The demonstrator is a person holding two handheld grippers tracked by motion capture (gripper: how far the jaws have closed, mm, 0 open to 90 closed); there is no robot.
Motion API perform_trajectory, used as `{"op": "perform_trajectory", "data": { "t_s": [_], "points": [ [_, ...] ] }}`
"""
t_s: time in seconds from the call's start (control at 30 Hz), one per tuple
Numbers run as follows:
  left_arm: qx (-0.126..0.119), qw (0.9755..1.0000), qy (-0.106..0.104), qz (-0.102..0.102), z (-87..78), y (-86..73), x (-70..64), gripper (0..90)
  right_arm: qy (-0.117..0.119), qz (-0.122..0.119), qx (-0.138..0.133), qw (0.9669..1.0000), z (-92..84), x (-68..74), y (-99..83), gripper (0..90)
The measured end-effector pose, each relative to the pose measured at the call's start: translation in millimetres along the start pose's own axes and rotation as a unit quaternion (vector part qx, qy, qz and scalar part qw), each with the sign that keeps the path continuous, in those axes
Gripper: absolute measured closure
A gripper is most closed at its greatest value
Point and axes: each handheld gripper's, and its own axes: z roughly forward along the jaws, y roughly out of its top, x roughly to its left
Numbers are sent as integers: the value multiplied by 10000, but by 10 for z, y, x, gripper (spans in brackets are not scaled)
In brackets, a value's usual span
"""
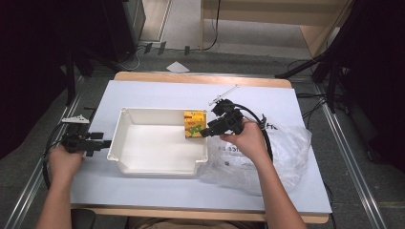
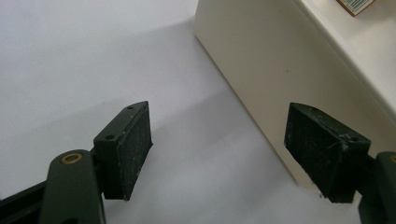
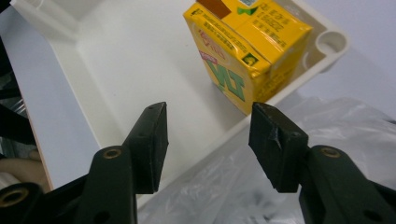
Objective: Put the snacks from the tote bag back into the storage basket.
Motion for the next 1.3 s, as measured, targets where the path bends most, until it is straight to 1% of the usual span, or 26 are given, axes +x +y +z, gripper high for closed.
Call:
{"op": "perform_trajectory", "data": {
  "t_s": [0.2,0.3,0.37,0.5,0.6,0.67,0.73,0.77,0.83,0.9,1.13,1.2,1.3],
  "points": [
    [9,10000,25,-12,-2,-1,0,243,-41,41,-108,9999,-106,-42,-69,448],
    [18,10000,37,-15,-7,-2,3,243,-56,71,-159,9998,-147,-64,-100,414],
    [34,10000,35,-15,-4,-3,3,242,-23,78,-141,9999,-161,-84,-126,406],
    [58,10000,54,-19,-2,-3,4,242,-47,82,-105,9999,-181,-125,-175,368],
    [48,10000,56,-37,-5,-5,8,241,-122,133,-114,9998,-215,-167,-221,340],
    [34,10000,56,-47,-11,-7,13,241,-194,152,-172,9995,-243,-199,-263,322],
    [22,10000,49,-47,-16,-6,17,241,-272,220,-209,9992,-278,-229,-305,316],
    [16,10000,53,-45,-17,-6,16,241,-293,242,-248,9990,-293,-246,-323,299],
    [14,10000,53,-37,-20,-5,15,241,-373,179,-354,9985,-317,-268,-364,277],
    [15,10000,59,-45,-16,-6,16,241,-422,91,-386,9983,-340,-269,-404,275],
    [13,10000,76,-53,-15,-6,19,241,-615,-64,-410,9972,-410,-331,-534,234],
    [14,10000,81,-56,-14,-5,20,241,-629,-7,-406,9972,-434,-364,-569,231],
    [24,9999,87,-61,-9,-4,21,241,-716,84,-423,9965,-473,-416,-616,231]
  ]
}}
